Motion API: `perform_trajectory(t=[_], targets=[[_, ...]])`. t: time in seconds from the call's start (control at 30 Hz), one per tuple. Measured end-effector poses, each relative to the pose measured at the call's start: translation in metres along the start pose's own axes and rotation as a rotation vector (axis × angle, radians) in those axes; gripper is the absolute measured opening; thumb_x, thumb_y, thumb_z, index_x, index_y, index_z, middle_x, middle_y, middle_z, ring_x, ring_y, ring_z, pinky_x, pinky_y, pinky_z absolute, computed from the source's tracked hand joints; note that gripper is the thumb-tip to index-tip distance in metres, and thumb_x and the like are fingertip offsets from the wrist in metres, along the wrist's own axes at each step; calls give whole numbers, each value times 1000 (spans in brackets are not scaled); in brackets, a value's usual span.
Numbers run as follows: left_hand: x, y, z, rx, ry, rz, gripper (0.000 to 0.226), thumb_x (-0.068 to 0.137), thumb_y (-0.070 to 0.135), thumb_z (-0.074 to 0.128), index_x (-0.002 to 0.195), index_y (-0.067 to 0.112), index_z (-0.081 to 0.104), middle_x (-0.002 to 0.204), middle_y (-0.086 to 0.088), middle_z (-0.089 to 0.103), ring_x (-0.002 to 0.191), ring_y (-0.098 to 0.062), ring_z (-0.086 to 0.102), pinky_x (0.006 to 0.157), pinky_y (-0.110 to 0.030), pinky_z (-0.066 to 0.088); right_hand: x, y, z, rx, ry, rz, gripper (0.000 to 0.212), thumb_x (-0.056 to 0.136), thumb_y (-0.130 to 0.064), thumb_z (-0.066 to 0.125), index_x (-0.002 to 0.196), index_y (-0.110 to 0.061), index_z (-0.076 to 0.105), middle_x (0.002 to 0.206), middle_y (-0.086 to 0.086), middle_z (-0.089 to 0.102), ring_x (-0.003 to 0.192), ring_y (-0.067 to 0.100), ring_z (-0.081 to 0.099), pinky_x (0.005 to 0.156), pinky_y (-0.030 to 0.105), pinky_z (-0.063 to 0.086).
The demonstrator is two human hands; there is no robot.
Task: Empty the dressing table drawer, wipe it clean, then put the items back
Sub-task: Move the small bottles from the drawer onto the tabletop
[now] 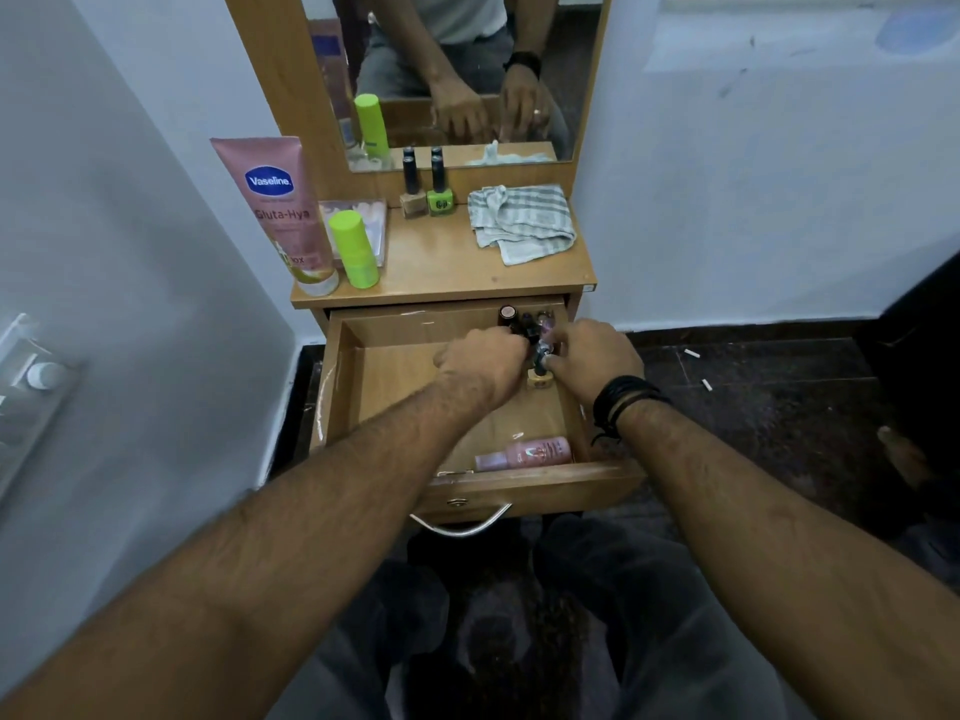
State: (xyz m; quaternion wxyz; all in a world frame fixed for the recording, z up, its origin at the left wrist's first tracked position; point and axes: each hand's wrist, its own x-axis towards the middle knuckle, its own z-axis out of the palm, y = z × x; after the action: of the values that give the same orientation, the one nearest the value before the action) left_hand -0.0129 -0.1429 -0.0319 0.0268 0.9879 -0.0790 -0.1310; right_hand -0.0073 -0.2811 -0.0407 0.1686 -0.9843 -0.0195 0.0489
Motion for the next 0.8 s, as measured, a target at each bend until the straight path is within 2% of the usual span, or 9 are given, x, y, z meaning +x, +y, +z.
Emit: perform_trajectory(t=[0.17,0.27,0.37,0.57,0.7,0.8], targets=[[6,-2,7,-27,-2,-5,32,98,22,56,128,33,62,127,1,57,118,-33,58,79,-52,50,5,2,10,-25,-11,-21,33,91,-34,65,123,-29,66,115,1,67,105,28,65,89,44,56],[9,-3,9,-23,13,10,30,98,24,56,127,31,60,130,0,53,118,-35,57,73,-50,46,8,3,15,-26,4,-40,27,90,-33,66,117,-27,68,112,1,67,101,27,66,86,42,57],[10,-2,11,-4,19,11,30,99,22,53,128,29,56,128,-2,56,118,-34,58,74,-49,47,10,4,16,-34,5,-43,23,91,-32,66,113,-26,69,110,1,68,99,27,65,85,41,57],[5,0,11,-3,33,21,27,98,26,57,125,26,53,116,-4,60,107,-30,61,68,-47,49,7,5,17,-17,-3,-28,20,90,-29,65,109,-27,71,103,2,70,97,27,66,86,43,57],[-5,-2,5,-3,13,41,27,97,26,57,124,26,54,102,-2,53,98,-27,57,68,-46,49,2,4,12,-33,-2,-42,14,89,-30,65,101,-25,71,96,4,70,93,28,66,84,42,57],[-15,-8,-9,-15,9,53,13,95,29,58,108,29,55,97,0,51,85,-24,48,68,-44,48,-1,0,0,-13,-6,-35,11,86,-30,67,97,-28,71,97,2,71,92,25,65,82,40,58]])
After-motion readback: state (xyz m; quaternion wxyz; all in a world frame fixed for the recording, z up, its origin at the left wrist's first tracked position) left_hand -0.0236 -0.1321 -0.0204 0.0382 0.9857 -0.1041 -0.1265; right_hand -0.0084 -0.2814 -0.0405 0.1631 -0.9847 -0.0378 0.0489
